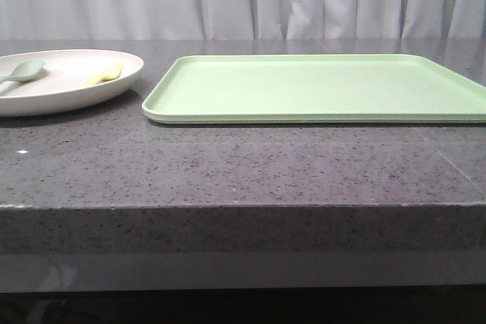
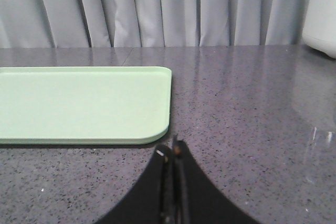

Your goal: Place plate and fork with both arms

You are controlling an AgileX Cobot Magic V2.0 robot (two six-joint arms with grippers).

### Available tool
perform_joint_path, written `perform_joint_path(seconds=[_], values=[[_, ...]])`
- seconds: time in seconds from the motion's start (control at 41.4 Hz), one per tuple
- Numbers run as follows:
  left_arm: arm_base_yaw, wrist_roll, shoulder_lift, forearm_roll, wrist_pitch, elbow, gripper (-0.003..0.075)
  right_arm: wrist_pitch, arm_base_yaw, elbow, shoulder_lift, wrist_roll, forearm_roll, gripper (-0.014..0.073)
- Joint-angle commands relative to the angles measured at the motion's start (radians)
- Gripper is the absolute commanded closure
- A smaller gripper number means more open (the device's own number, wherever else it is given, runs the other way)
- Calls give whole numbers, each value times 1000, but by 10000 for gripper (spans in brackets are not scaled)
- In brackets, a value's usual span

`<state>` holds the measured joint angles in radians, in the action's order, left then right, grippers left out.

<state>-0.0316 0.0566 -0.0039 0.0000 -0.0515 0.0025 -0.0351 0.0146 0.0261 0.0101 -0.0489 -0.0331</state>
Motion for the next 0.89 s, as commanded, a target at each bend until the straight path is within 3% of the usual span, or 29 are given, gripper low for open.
perform_joint_path(seconds=[0.0, 0.627, 0.772, 0.869], values=[[-6, 0, -24, 0, 78, 8, 741, 85, 3, -3, 18, 7, 12, 712], [-6, 0, -24, 0, 89, 8, 741, 111, 3, -4, 18, 7, 12, 712], [-6, 0, -24, 0, 196, 8, 741, 180, 3, -9, 18, 7, 12, 712], [-6, 0, -23, 0, 224, -28, 741, 151, 3, -57, 18, 7, 12, 712]])
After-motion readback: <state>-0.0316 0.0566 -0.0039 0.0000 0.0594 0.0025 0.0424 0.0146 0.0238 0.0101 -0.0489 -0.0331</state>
